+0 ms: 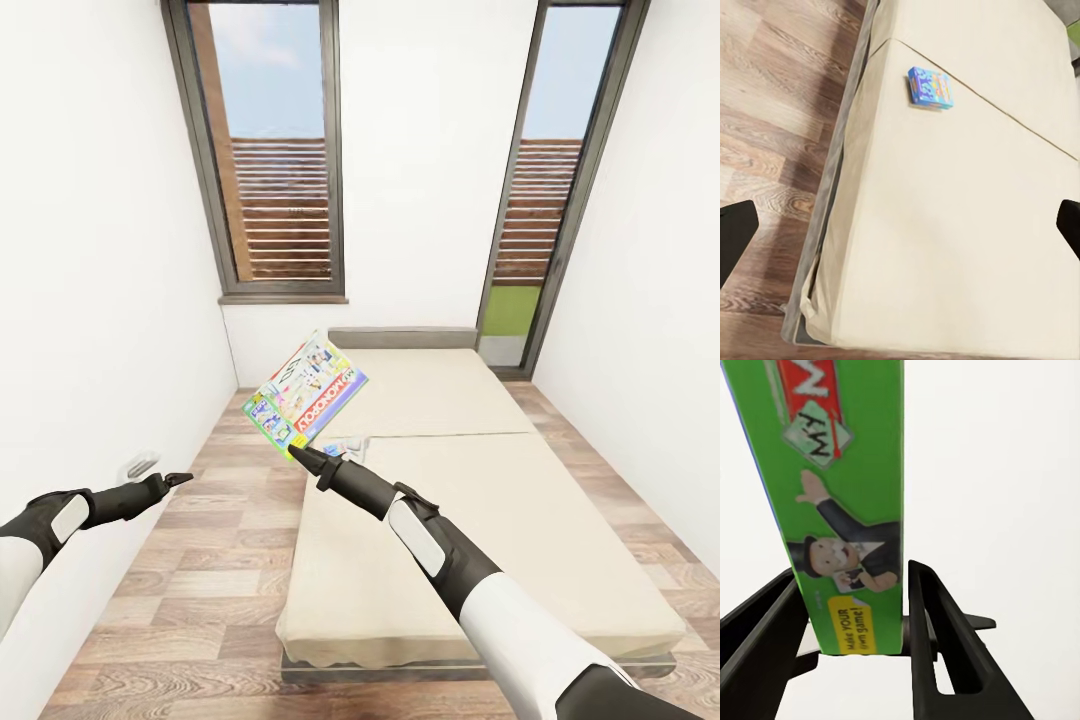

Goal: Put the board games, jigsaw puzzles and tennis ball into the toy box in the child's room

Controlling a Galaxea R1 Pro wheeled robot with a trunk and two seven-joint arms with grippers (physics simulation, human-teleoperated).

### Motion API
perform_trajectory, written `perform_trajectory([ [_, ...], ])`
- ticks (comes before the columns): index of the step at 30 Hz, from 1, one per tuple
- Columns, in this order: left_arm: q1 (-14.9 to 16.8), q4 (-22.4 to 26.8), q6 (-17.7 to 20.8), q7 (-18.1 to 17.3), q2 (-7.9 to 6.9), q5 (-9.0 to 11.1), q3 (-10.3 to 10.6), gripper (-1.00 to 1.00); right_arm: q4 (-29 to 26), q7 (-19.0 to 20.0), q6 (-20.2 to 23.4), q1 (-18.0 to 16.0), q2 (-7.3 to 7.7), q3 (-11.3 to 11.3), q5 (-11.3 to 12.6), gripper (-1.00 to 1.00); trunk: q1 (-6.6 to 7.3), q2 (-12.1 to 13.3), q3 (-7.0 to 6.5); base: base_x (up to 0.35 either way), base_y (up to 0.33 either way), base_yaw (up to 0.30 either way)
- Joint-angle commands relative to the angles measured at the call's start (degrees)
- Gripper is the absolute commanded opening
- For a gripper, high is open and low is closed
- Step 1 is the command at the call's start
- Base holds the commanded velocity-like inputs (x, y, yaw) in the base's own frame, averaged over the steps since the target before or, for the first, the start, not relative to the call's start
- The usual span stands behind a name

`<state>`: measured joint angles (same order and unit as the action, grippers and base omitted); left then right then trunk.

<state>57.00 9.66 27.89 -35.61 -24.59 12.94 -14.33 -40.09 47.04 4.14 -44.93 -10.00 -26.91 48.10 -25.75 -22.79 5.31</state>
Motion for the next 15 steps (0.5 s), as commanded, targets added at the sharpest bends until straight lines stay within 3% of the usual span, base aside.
perform_trajectory([
  [1, 0.0, 0.0, 0.5, 0.1, -0.02, 0.5, 0.0, 1.0, 0.1, 0.2, 0.4, -0.1, 0.0, -0.1, 0.6, -1.0, -0.04, -0.1, 0.13, 0.0, 0.0, 0.0],
  [15, 0.0, 0.0, 0.5, 0.2, -0.02, 0.3, 0.1, 1.0, 0.2, 0.1, 0.4, -0.1, 0.0, -0.1, 0.6, -1.0, -0.04, -0.1, 0.13, 0.0, -0.016, 0.0],
])
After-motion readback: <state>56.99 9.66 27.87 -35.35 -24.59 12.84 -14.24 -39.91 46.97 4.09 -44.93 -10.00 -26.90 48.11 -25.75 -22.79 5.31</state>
